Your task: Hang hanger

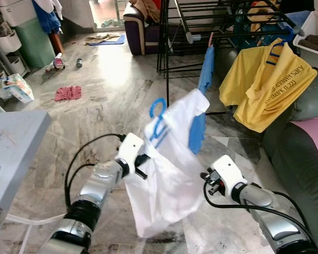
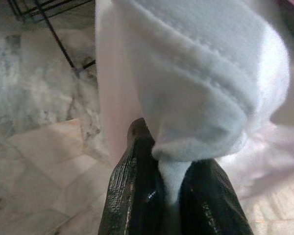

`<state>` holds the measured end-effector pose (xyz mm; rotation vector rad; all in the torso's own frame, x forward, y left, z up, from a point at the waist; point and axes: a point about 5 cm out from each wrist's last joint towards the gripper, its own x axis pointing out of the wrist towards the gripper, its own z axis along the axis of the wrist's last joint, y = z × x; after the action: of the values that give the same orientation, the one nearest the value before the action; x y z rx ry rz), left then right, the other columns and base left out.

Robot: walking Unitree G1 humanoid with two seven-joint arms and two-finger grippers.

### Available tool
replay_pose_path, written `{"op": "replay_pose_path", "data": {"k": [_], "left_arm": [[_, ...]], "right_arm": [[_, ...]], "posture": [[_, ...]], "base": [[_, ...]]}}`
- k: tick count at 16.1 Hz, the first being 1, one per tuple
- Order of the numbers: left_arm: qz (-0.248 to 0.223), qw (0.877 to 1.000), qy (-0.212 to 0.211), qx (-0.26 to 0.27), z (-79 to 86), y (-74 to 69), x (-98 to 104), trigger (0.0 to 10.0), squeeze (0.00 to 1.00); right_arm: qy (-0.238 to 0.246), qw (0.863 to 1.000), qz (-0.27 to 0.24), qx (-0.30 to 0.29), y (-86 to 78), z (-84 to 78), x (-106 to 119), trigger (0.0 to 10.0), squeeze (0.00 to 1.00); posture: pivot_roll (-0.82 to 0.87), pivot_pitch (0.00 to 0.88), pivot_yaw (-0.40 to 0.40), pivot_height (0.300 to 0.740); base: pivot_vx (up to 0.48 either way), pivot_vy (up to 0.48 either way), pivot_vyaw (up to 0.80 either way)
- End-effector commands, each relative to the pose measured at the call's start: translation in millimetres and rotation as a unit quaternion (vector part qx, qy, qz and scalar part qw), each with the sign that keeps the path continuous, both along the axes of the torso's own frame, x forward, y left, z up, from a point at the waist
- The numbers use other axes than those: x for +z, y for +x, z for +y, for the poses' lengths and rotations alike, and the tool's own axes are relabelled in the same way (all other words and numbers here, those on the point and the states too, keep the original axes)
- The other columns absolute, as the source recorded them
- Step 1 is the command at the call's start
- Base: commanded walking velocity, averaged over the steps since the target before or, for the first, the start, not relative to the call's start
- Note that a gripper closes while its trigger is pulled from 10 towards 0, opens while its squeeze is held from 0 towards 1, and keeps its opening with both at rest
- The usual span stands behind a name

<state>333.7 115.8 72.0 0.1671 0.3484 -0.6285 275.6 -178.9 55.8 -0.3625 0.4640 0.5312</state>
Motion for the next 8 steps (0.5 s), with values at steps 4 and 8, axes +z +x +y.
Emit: {"op": "replay_pose_path", "data": {"k": [4, 8], "left_arm": [[-0.029, 0.999, -0.005, 0.036, 6.9, 14.0, 15, 0.0, 0.0], [-0.039, 0.998, 0.039, -0.031, 12.9, 13.6, 17, 0.0, 0.0]], "right_arm": [[0.0, 1.0, 0.004, 0.027, -7.6, 5.5, -6, 10.0, 1.0], [0.001, 0.992, 0.012, 0.123, -16.0, 7.8, 3, 10.0, 1.0]], "posture": [[-0.02, 0.0, 0.033, 0.74], [-0.02, 0.0, 0.035, 0.74]], "base": [[0.0, 0.0, 0.0], [0.0, 0.0, 0.0]]}}
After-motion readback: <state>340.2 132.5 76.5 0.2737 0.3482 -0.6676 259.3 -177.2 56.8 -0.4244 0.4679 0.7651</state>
